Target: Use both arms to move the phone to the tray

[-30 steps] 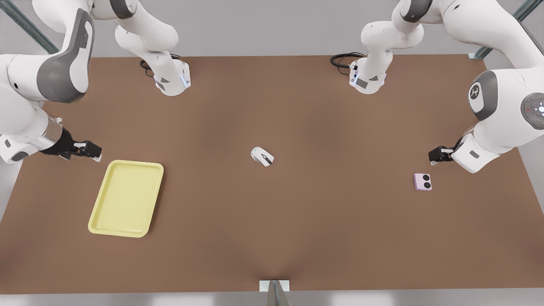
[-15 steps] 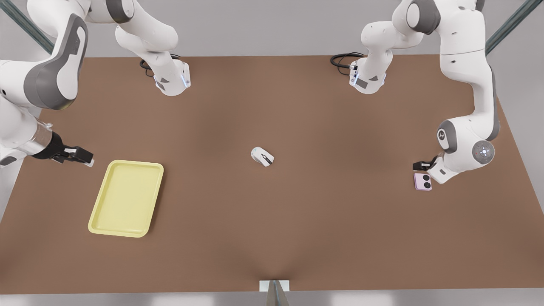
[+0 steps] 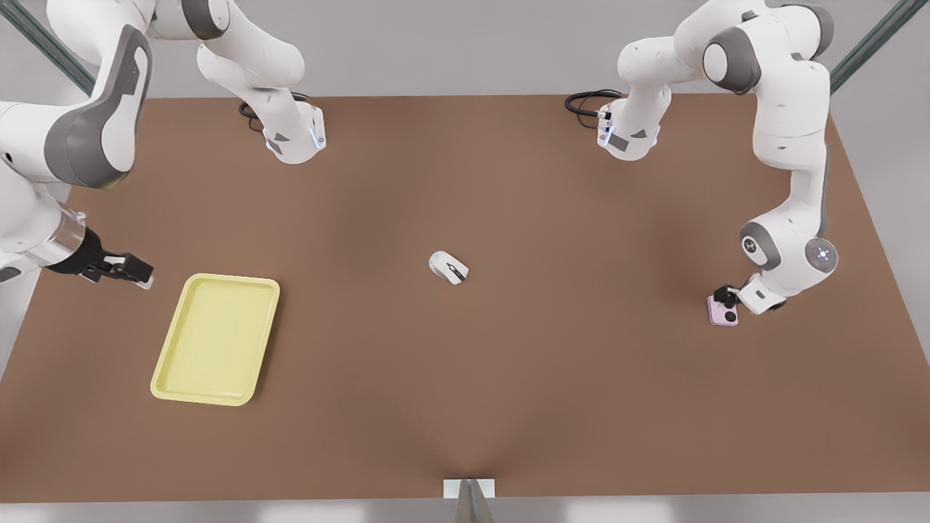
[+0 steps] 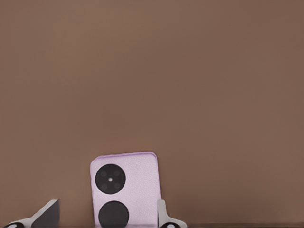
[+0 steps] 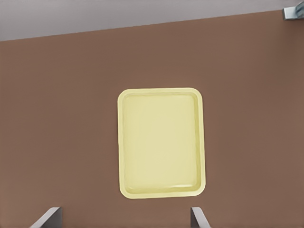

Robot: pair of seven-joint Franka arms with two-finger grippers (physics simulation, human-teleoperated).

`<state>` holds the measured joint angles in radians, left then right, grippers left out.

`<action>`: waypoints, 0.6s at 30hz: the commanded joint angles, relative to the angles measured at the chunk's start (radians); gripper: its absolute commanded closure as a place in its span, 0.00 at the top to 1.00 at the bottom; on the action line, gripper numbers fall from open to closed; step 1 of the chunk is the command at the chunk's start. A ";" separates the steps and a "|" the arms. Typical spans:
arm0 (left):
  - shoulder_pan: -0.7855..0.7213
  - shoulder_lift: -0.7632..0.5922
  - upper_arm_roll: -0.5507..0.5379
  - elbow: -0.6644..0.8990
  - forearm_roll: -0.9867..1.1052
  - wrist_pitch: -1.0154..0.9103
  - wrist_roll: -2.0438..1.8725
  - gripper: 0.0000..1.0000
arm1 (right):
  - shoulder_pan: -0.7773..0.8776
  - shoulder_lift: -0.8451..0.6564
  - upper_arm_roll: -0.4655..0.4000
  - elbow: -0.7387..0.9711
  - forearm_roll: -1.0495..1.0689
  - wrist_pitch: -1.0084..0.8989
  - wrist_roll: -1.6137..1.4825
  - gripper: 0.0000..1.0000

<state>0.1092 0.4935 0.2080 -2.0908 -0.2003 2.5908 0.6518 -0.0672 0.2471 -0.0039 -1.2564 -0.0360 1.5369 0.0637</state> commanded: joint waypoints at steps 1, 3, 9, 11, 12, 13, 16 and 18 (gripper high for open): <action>0.003 0.007 -0.001 -0.003 -0.024 0.037 0.258 1.00 | 0.000 0.000 -0.001 0.000 0.024 0.002 0.005 1.00; 0.003 0.016 -0.002 -0.005 -0.041 0.045 0.258 1.00 | 0.000 0.001 -0.001 0.000 0.039 0.000 -0.002 1.00; 0.000 0.028 -0.009 -0.006 -0.093 0.043 0.256 1.00 | -0.003 0.009 -0.005 0.005 0.047 0.003 0.010 1.00; -0.003 0.033 -0.009 -0.006 -0.111 0.043 0.256 1.00 | 0.001 0.008 -0.002 0.005 0.047 -0.003 0.011 1.00; -0.003 0.036 -0.009 -0.006 -0.111 0.043 0.256 1.00 | 0.009 0.007 -0.001 0.005 0.019 0.002 0.010 1.00; -0.002 0.036 -0.009 -0.006 -0.111 0.043 0.256 1.00 | -0.006 0.009 -0.004 0.003 0.039 0.006 0.010 1.00; -0.002 0.043 -0.009 -0.006 -0.122 0.043 0.256 1.00 | -0.009 0.001 -0.002 0.003 0.051 0.003 0.011 1.00; -0.003 0.053 -0.009 -0.006 -0.129 0.048 0.256 1.00 | -0.011 -0.002 -0.004 0.005 0.048 -0.004 0.010 1.00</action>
<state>0.1061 0.5446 0.1993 -2.0973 -0.3191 2.6331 0.8175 -0.0782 0.2471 -0.0082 -1.2524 0.0105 1.5379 0.0691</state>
